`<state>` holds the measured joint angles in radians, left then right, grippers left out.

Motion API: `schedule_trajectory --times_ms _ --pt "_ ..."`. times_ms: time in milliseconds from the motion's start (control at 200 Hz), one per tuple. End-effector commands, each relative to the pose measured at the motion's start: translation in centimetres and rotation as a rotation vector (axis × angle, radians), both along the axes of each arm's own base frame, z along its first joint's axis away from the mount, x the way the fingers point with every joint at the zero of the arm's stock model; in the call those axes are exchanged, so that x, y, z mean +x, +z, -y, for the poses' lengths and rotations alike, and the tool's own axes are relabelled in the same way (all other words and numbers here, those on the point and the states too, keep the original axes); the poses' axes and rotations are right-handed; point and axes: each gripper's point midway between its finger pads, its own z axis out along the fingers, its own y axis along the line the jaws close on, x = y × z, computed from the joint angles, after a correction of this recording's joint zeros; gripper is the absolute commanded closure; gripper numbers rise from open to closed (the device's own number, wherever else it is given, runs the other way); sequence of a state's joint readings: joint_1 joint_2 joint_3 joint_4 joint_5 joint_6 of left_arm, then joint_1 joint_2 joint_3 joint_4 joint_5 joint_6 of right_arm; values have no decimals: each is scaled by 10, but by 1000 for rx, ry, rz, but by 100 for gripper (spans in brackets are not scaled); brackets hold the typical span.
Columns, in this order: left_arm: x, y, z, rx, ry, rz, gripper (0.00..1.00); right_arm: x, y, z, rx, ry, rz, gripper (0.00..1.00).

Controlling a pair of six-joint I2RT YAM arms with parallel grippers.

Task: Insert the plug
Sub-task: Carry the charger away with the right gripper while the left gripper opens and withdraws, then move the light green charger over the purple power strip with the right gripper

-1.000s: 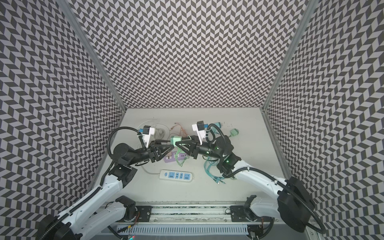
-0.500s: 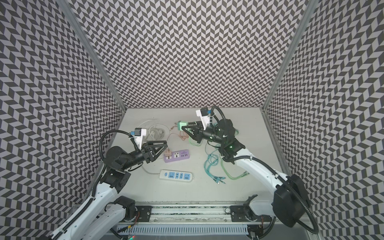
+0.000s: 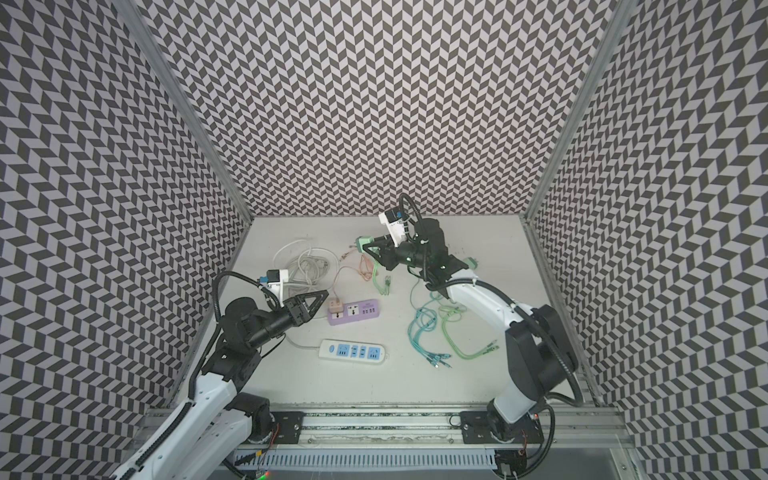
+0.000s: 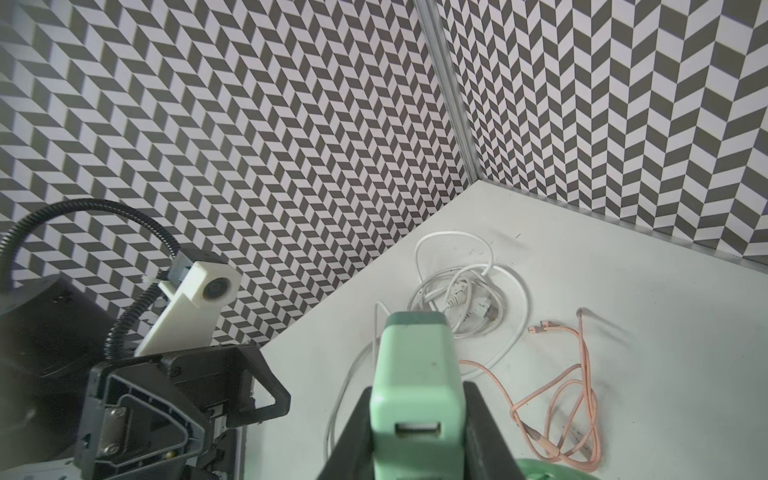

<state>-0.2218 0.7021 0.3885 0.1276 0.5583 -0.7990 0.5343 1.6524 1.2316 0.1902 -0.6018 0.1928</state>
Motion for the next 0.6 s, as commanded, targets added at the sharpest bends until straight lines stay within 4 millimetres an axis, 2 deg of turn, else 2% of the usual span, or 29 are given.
schedule_trajectory --times_ms 0,270,596 --pt "6 -22 -15 46 84 -53 36 10 1 -7 -41 29 89 89" --pt "17 -53 -34 152 191 -125 39 22 -36 -15 -159 64 75 89" --pt "20 -95 -41 196 228 -216 48 16 -80 -13 -329 153 93 89"
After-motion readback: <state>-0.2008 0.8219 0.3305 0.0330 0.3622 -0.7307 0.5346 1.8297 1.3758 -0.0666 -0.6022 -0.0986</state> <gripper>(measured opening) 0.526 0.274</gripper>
